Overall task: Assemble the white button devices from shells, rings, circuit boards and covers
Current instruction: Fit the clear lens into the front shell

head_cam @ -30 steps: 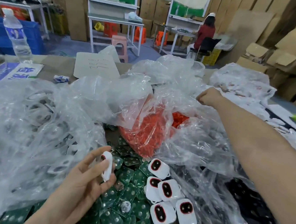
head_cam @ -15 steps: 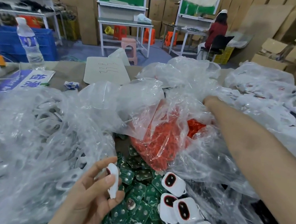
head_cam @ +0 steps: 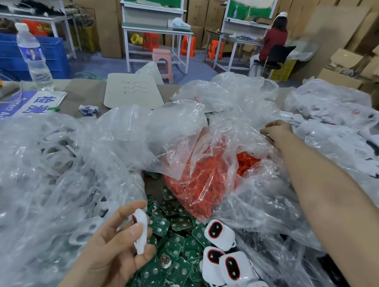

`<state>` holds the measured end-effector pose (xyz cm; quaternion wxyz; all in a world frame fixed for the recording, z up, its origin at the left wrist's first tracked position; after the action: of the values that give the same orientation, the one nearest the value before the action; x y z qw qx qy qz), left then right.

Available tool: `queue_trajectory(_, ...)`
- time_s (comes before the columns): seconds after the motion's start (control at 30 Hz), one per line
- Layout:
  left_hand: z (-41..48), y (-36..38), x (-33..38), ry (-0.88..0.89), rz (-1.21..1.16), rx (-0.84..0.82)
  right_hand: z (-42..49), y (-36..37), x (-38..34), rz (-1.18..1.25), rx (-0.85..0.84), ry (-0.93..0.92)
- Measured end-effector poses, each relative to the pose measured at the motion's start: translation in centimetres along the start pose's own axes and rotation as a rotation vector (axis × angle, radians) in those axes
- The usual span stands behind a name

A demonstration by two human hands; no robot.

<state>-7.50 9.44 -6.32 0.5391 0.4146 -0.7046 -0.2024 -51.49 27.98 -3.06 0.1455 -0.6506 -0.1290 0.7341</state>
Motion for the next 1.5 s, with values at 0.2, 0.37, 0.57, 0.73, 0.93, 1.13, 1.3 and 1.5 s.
queue_trajectory(0.2, 0.1, -0.2, -0.1, -0.004, 0.007, -0.006, 0.3, -0.8, 0.4, -0.330, -0.058, 0.026)
queue_trajectory(0.37, 0.0, -0.1, 0.0, -0.033, 0.017, 0.000, 0.5, 1.2, -1.3, -0.663, -0.188, -0.149)
queue_trajectory(0.57, -0.3, 0.0, 0.3, -0.032, -0.024, -0.016, 0.3, 0.4, -1.2, -0.738, -0.013, -0.187)
queue_trajectory(0.73, -0.2, -0.2, 0.3, -0.071, -0.028, -0.023, -1.4, -1.5, -4.9, -0.386, 0.135, -0.310)
queue_trajectory(0.93, -0.9, 0.3, 0.3, -0.108, -0.010, -0.112, -14.6, -2.4, -13.6, 0.519, -0.018, -0.322)
queue_trajectory(1.13, -1.8, 1.1, 0.3, 0.073, 0.237, -0.103, -34.1, 1.1, -11.8, 0.933, -0.528, -0.058)
queue_trajectory(1.3, -2.2, 0.6, 0.5, 0.373, 0.588, 0.154, -39.3, 5.1, -8.5, 0.992, -0.444, 0.150)
queue_trajectory(1.5, -2.3, 0.1, 1.3, 0.505, 0.700, 0.248, -39.5, 6.5, -7.4, 0.985, -0.436, 0.162)
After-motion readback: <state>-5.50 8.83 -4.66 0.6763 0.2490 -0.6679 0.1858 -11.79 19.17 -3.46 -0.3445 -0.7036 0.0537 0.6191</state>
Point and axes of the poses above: each hand's wrist, its own z-axis towards the middle knuckle, its own y-axis out of the palm, x = y × z, the point moved 3 cm from there along z, towards the middle knuckle, and after that the axes turned 13 degrees about -y, right-handed, at the moved point
